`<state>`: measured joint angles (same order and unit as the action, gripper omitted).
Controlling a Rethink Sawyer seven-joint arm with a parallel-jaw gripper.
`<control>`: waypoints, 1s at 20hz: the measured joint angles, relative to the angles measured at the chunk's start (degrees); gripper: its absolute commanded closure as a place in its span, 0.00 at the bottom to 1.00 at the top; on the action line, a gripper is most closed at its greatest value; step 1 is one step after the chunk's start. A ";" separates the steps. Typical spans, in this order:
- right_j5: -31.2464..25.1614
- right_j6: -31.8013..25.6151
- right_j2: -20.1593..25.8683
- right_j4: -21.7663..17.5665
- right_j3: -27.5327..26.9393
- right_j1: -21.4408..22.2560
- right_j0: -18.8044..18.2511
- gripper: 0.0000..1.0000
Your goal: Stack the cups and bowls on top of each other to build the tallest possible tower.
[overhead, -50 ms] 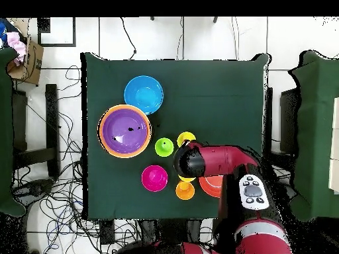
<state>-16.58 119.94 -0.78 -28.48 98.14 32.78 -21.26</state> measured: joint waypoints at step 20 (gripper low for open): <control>4.97 0.01 -1.23 0.03 0.01 -6.38 -0.78 0.00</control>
<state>-11.61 119.95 -2.01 -28.45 98.15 26.40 -22.04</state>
